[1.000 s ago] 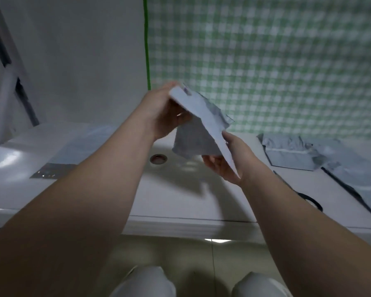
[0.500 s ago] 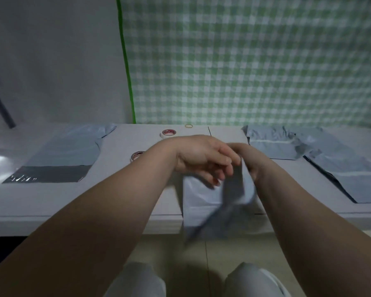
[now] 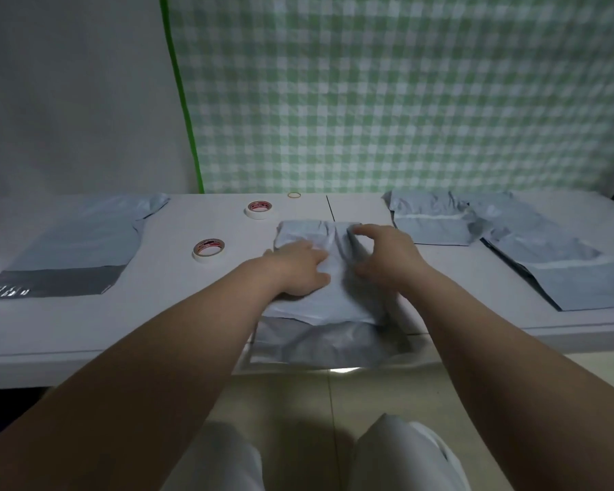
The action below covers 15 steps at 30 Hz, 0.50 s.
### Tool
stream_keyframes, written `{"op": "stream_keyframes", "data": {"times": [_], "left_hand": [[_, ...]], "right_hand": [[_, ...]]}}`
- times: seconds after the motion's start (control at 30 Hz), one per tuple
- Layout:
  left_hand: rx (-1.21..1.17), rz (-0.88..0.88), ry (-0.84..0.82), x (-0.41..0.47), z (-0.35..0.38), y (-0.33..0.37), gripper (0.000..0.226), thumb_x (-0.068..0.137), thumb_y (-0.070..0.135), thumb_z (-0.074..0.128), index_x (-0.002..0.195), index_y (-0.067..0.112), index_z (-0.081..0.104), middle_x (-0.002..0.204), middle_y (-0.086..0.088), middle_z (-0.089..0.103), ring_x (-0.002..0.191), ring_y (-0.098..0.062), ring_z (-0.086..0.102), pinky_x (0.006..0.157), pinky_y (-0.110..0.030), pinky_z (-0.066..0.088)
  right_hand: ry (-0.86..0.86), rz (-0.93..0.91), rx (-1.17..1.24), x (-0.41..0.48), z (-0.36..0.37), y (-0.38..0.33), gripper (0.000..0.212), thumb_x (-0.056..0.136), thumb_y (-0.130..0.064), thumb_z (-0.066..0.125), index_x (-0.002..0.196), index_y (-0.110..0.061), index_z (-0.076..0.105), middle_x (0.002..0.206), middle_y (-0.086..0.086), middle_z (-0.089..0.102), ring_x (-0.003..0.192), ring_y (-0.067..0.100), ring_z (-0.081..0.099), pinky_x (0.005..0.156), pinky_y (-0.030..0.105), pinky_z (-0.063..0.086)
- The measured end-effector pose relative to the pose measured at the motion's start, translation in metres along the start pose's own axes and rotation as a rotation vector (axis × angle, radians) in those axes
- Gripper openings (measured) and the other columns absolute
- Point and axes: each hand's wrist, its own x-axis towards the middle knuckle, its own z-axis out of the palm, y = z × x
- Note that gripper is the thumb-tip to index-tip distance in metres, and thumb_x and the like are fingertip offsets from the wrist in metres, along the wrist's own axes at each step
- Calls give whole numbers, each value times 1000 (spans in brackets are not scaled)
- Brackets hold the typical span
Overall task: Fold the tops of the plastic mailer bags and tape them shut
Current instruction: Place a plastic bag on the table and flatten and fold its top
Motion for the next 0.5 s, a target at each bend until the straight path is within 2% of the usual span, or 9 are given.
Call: {"op": "stream_keyframes", "data": {"times": [0.03,0.1,0.13,0.2,0.27,0.33,0.4,0.47,0.5], "left_hand": [[-15,-27,27,-1,3,-2,57,97,46,40,148,24,28,158,-6,18,144,-27,18,114,-49,21],[-109,36,136,-7,5,-1,52,95,43,46,142,21,42,147,-9,39,134,-26,36,107,-43,32],[-149,106,171,-13,5,0,46,93,39,50,134,18,52,135,-9,52,123,-26,47,100,-37,38],[-170,208,167,-30,6,2,38,91,36,57,121,14,61,119,-7,61,113,-24,53,90,-32,40],[-124,237,147,-48,9,-1,50,87,42,62,129,16,57,129,-3,56,123,-19,47,99,-27,35],[-128,210,167,-62,14,-7,65,81,49,67,136,18,51,138,1,49,129,-14,41,102,-22,29],[-138,191,227,-69,18,-11,65,76,54,70,129,19,57,132,2,54,122,-13,47,102,-24,34],[-114,170,291,-72,19,-11,49,77,54,68,108,16,67,114,-1,64,107,-16,55,94,-33,43],[-92,165,321,-72,20,-9,42,78,52,65,94,13,66,104,-5,67,99,-19,58,89,-36,45]], "right_hand": [[50,-71,-39,-1,-1,1,42,87,-12,56,127,-22,58,135,7,54,122,28,49,100,32,38],[66,-177,-98,-7,-3,0,38,84,-11,59,119,-25,65,134,6,53,120,29,47,100,35,39],[29,-221,-121,-13,-4,-2,34,83,-18,62,115,-26,67,129,5,56,118,27,48,98,36,41],[-126,-264,-136,-31,-7,-6,31,79,-34,68,110,-28,69,115,0,63,110,20,51,92,33,43],[-273,-285,-152,-47,-7,-6,40,77,-44,70,114,-29,67,115,-7,64,108,12,54,92,29,44],[-299,-291,-164,-57,-5,-2,47,77,-47,69,119,-28,63,120,-9,61,109,11,54,94,30,44],[-231,-300,-176,-61,-2,0,37,80,-44,66,112,-26,66,113,-7,63,104,14,57,90,33,47],[-136,-327,-269,-62,1,0,21,84,-30,57,99,-21,69,99,-1,67,95,21,61,79,36,50],[-107,-319,-317,-63,1,0,21,83,-23,53,96,-21,69,96,1,67,92,24,61,75,36,51]]}}
